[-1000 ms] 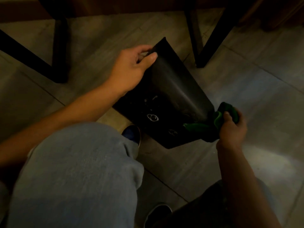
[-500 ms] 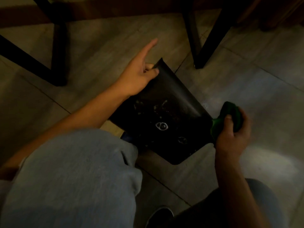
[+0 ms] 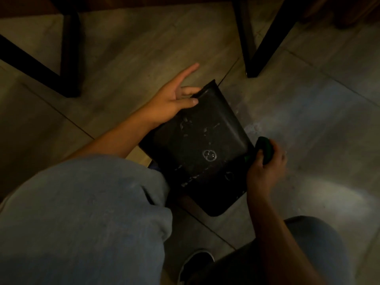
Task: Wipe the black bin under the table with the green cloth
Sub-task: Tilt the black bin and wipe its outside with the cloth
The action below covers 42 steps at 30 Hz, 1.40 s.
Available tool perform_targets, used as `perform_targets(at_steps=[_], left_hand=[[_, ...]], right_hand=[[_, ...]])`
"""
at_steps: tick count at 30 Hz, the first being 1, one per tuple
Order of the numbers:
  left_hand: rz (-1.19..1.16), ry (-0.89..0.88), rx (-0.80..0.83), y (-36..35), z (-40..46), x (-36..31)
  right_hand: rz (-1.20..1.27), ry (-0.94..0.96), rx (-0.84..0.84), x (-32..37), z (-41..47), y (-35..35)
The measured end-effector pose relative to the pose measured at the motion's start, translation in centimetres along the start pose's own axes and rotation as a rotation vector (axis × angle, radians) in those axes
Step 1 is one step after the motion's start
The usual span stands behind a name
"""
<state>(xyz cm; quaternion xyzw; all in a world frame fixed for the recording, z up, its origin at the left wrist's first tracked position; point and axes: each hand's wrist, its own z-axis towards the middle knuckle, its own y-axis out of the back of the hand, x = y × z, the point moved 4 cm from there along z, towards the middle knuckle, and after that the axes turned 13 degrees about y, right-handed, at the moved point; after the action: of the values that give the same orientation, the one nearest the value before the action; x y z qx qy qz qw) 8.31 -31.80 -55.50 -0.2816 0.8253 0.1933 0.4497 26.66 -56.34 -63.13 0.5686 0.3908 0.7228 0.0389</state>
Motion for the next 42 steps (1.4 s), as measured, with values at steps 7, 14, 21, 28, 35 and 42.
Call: perform_targets(at_steps=[7,14,21,28,35,42], left_hand=[[0.119,0.119,0.021,2.0,-4.6,4.0],[0.188,0.118,-0.108,3.3,-6.2,6.9],[0.111,0.159,-0.054,3.0,-5.3,6.7],[0.086,0.081,-0.269,1.6,-5.4,7.0],[0.040,0.028,-0.298,1.5,-3.7,5.9],[-0.051,0.086,-0.302,1.4,-3.5,7.5]], right_hand=[[-0.166,0.055,0.061,0.4,-0.5,-0.5],[-0.175,0.041,0.117,0.5,0.5,-0.4],[-0.065,-0.065,0.118,0.4,3.1,-0.6],[-0.038,-0.243,0.161,1.0,7.3,-2.2],[-0.130,0.340,0.109,11.8,0.4,-9.3],[-0.180,0.626,0.298,10.7,-5.9,-8.6]])
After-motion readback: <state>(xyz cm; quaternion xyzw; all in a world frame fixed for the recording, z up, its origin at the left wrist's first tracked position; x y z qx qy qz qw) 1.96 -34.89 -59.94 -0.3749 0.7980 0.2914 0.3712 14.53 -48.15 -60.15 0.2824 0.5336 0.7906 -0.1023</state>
